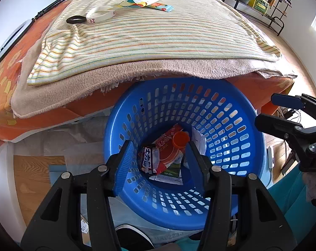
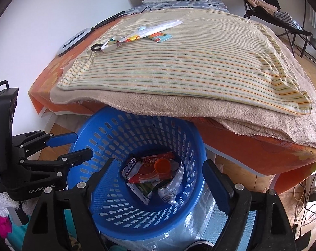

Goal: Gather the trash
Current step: 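Carry wrapper and lid over the blue wastebasket and open both tools, then move both tools back over the bed toward the rubber band and paper strip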

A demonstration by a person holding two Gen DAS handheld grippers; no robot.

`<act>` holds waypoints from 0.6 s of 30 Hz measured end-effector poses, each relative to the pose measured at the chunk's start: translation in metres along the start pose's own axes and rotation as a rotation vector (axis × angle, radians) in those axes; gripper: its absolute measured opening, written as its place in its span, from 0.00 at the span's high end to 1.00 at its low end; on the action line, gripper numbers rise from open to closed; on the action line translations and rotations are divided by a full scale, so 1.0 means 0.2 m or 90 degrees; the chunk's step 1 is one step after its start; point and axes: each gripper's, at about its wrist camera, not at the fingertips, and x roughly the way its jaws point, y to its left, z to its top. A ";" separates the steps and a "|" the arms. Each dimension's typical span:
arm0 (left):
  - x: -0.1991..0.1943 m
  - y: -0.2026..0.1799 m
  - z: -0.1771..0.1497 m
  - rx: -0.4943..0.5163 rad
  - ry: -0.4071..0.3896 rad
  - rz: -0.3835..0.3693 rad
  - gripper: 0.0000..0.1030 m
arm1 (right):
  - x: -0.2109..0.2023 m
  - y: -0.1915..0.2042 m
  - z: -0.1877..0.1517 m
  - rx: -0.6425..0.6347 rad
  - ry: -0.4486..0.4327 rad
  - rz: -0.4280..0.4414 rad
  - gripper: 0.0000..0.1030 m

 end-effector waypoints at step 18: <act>-0.08 0.00 0.08 -0.005 0.003 0.015 0.26 | -0.06 -0.02 0.05 0.013 -0.026 -0.045 0.10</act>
